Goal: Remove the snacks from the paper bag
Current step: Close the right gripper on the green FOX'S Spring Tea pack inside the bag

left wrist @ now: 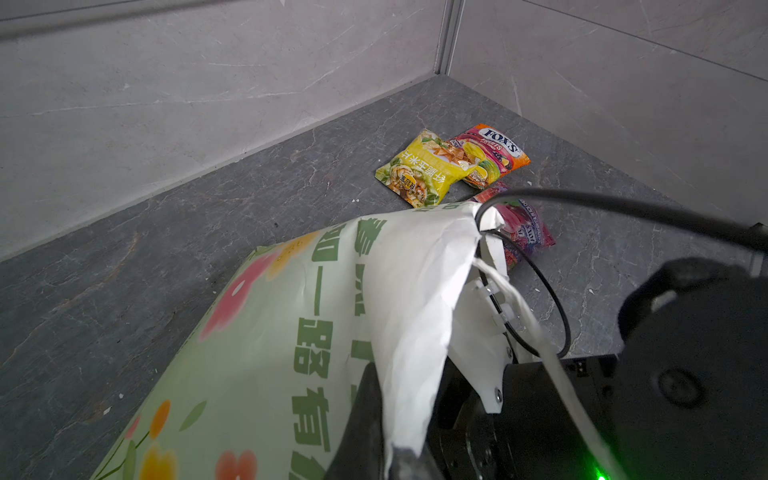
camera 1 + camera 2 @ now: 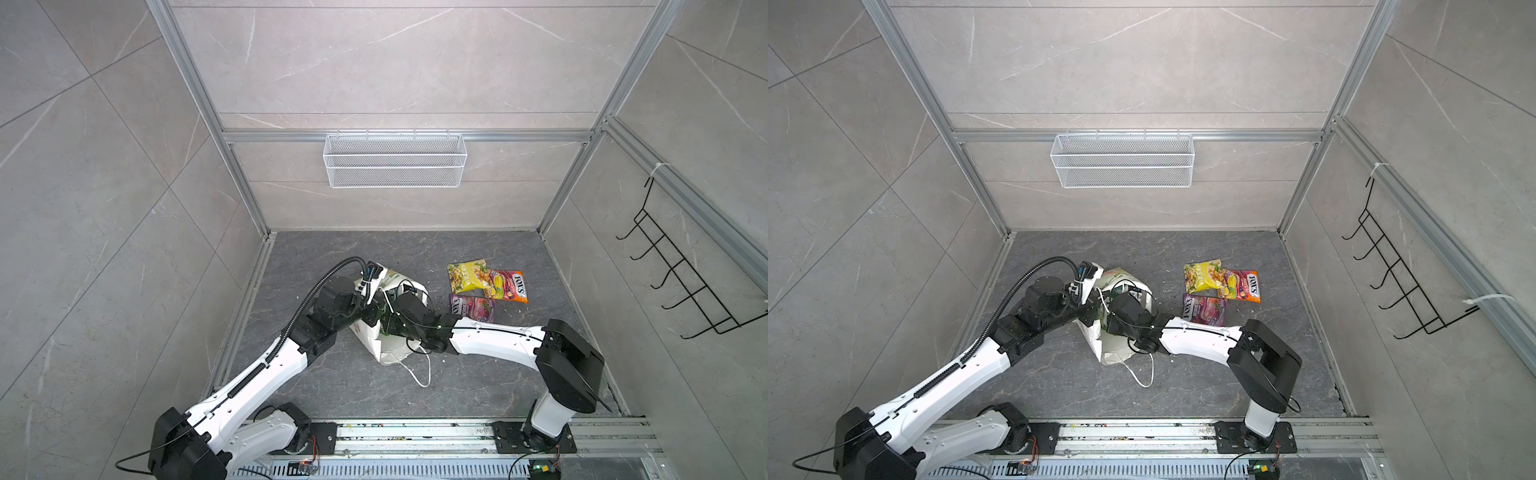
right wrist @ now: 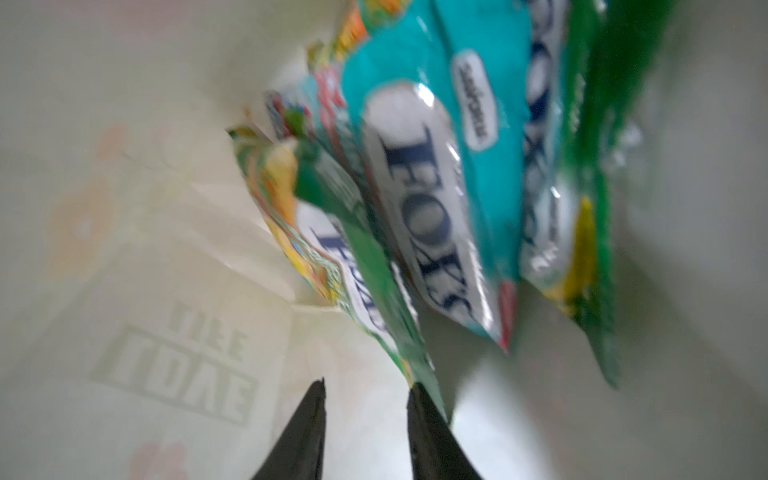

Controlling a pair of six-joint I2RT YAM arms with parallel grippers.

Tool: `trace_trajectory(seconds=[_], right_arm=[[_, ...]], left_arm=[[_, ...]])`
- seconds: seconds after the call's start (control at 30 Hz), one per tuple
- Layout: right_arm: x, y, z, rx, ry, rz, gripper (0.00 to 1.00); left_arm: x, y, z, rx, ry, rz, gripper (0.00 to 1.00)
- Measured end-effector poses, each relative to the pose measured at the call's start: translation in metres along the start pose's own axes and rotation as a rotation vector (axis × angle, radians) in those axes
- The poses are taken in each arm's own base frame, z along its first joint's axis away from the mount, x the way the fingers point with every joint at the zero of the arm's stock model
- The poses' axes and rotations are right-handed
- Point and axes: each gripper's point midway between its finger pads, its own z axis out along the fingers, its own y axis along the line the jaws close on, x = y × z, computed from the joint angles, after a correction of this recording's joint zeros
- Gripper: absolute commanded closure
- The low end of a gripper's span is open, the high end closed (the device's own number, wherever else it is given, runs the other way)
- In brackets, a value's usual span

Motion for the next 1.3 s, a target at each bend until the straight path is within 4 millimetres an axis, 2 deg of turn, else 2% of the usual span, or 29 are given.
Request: trace_trajectory(seconds=[0.27,0.57,0.8,1.07,1.3], right_arm=[[0.004,-0.008,0.024,0.038,-0.024,-0.062,0.61],[0.0,-0.006,0.032,0.063,-0.046,-0.066,0.56],[0.001,-0.009,0.027,0.102,-0.064,-0.097,0.54],[-0.02,-0.001,-0.003,0.124,-0.145,-0.143,0.5],[-0.019,-0.008,-0.003,0.163,-0.149,-0.16,0.5]], left_arm=[[-0.001,-0.001,0.0,0.003,-0.004,0.002,1.0],[-0.002,-0.002,0.0,0.005,-0.008,0.004,1.0],[-0.003,-0.002,0.0,0.006,-0.01,0.007,1.0],[-0.004,-0.002,0.0,0.006,-0.016,0.011,1.0],[-0.005,-0.002,0.0,0.005,-0.02,0.013,1.0]])
